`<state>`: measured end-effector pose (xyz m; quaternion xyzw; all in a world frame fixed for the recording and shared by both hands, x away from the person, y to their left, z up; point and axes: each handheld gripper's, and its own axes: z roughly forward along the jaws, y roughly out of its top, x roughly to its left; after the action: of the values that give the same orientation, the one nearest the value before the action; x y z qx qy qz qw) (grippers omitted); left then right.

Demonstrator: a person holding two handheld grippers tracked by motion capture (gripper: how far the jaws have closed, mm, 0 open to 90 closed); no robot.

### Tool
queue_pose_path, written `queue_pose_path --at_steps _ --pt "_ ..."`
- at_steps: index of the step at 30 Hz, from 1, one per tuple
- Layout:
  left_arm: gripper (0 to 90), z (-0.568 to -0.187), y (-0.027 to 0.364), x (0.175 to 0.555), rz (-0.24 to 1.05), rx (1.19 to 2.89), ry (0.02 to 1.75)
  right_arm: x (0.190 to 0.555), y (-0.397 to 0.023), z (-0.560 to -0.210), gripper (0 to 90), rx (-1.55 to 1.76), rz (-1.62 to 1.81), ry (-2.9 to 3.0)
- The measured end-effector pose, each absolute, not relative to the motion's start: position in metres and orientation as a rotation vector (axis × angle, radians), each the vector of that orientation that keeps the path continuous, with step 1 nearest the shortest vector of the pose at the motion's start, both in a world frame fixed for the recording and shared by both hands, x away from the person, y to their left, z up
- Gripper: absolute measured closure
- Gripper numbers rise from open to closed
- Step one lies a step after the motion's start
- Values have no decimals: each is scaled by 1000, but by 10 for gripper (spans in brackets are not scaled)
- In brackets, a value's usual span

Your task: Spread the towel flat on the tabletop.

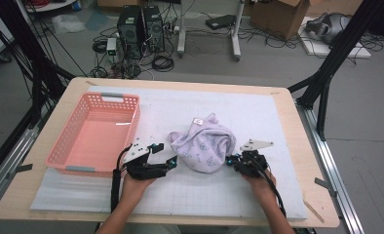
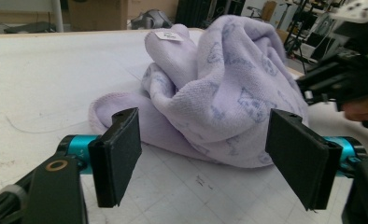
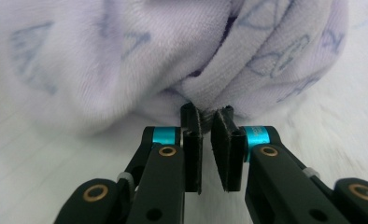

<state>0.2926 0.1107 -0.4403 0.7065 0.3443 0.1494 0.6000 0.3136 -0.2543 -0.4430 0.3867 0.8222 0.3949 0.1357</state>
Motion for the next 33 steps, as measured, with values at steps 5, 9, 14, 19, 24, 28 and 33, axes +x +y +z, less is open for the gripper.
queue_pose_path --at_steps 5,9,14,19,24,28,33 --pt "273 -440 113 293 340 1626 813 274 -280 -434 868 1067 1062 2450" --pt "273 -440 111 293 343 1635 807 244 -303 -438 895 1100 989 2468" --pt "275 -441 107 293 339 1641 805 228 -333 -425 733 1153 1100 2344" --pt "285 -441 104 294 338 1649 794 249 -317 -405 477 1103 1194 2203" --pt "291 -442 104 295 335 1651 796 290 -278 -404 496 1010 1123 2221" --pt "292 -442 105 294 336 1650 794 296 -281 -412 796 1044 1044 2296" --pt "296 -442 107 295 339 1648 804 267 -315 -415 825 1119 990 2278"
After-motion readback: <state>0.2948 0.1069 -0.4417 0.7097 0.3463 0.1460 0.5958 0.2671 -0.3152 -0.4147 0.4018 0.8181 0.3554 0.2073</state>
